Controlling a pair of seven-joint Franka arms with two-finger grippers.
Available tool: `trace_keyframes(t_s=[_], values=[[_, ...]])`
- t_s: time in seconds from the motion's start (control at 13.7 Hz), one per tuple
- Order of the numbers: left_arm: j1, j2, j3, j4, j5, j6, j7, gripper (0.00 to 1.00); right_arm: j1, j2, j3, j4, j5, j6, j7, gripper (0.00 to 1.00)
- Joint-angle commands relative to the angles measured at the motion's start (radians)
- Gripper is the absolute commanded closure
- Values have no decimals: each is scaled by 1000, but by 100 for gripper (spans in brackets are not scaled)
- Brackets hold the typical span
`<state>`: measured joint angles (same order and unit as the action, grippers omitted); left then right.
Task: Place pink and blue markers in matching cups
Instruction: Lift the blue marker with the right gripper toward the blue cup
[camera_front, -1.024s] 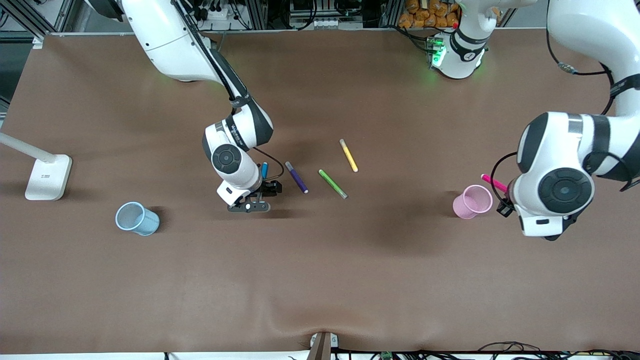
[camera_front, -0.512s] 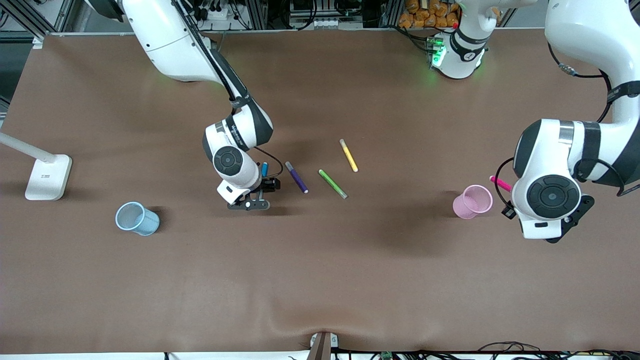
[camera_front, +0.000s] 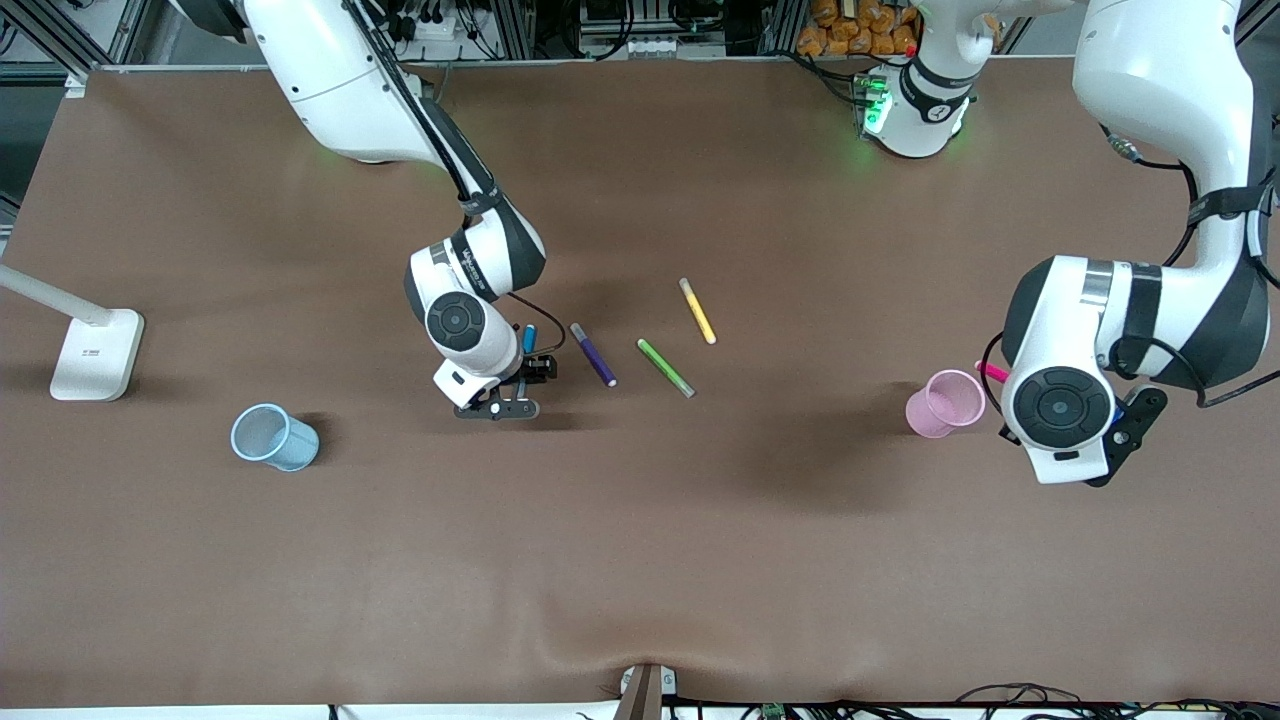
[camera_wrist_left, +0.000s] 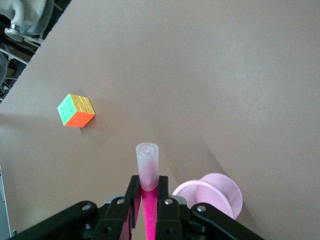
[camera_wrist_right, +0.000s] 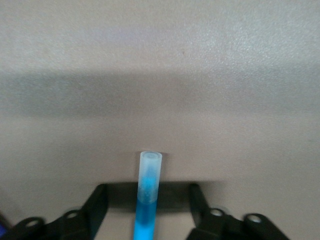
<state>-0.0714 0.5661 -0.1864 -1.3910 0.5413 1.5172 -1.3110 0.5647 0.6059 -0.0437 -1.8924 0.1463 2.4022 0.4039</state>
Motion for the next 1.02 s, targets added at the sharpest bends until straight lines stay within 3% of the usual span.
trace_keyframes(t_s=[0.0,0.29,0.51,0.8,0.95], values=[[-18,9,-2,-6,58,3,-85,100,7,-17,-7,-8,1,-2,13,100],[-53,46,-1,-8,66,3,-154,100,-5,-37,-13,-8,-1,-3,10,100],[-73,86,-4,-3,137,3,-227,100,-6,-72,-42,-5,-11,-3,-11,100],[-102,127,-4,-2,176,30,-313,100,-32,-147,-110,-1,-30,-56,-204,100],[-108,139,-4,-3,178,34,-332,100,-84,-187,-111,4,-27,-75,-310,100]])
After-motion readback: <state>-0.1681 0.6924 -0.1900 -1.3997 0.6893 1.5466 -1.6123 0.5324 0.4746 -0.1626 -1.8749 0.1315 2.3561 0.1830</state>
